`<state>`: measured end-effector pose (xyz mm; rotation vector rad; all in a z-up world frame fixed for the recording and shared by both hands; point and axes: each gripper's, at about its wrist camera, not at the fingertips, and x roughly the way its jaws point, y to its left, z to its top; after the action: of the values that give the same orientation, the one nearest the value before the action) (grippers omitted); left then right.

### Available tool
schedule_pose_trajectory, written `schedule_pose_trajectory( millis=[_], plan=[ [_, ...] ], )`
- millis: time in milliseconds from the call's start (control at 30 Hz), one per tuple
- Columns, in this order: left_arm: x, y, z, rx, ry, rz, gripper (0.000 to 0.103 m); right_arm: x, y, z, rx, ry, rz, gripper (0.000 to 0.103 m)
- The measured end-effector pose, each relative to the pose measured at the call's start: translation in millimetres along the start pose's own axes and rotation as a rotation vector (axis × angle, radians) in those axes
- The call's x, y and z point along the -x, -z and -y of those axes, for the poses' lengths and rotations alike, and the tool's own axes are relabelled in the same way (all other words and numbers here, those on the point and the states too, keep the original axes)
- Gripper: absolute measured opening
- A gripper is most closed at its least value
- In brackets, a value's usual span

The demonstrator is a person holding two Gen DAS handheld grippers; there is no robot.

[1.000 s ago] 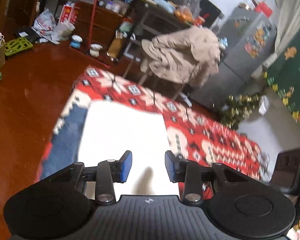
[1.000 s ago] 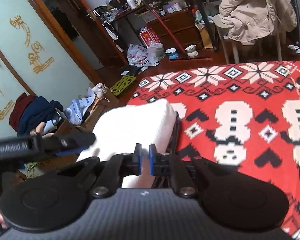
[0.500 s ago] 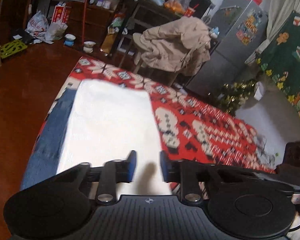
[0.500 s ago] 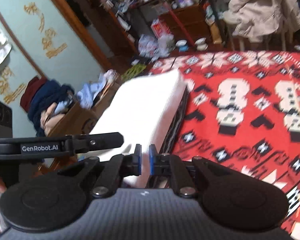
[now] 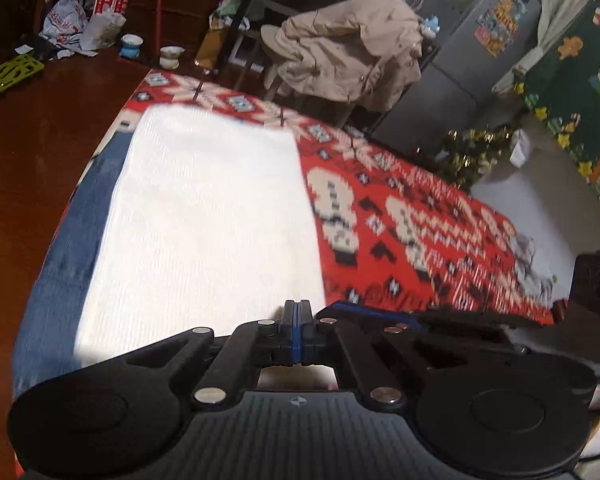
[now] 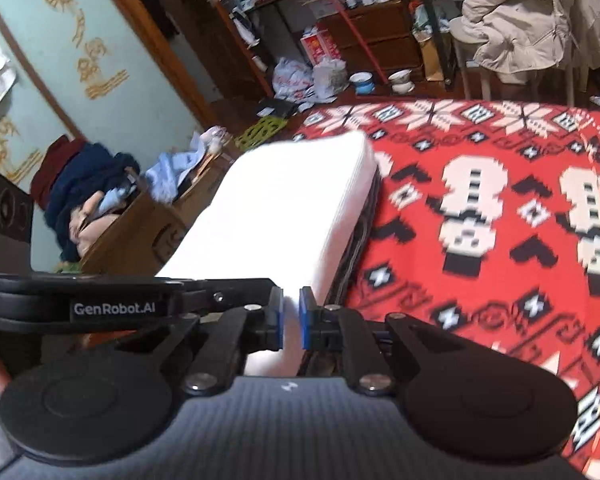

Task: Fold clothes
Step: 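Lower the vest onto the folded blue jeans and open both grippers, then withdraw both grippers from the vest and jeans stack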

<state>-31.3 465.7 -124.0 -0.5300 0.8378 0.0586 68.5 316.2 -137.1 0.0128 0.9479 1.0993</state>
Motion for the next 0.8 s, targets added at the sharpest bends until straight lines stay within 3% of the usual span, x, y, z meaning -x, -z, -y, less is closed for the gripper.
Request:
schedule_pose_trajectory(
  millis=[167,367,533,667,733,800],
  plan=[
    [22.7,21.1,7.5,0.026,0.003,0.016,0.0,18.0,16.9,-3.8,-0.003,-0.028,-0.03,0.01],
    [46.9,39.4,20.2,0.063,-0.018,0.041,0.003,58.3,27.3,-12.9,0.007,-0.029,0.015,0.012],
    [67.9,57.6,43.2,0.077,-0.067,0.08,0.007,94.5,34.7,-17.5,0.034,0.003,0.053,0.026],
    [82.5,74.3,67.1,0.082,-0.124,0.103,0.031,124.3,46.8,-22.0,0.087,0.048,0.066,0.036],
    [90.4,83.2,78.9,0.081,-0.153,0.112,0.033,140.5,52.5,-23.1,0.104,0.065,0.068,0.043],
    [99.0,92.3,89.9,0.086,-0.181,0.129,0.043,155.6,57.4,-24.3,0.115,0.081,0.078,0.05]
  ],
)
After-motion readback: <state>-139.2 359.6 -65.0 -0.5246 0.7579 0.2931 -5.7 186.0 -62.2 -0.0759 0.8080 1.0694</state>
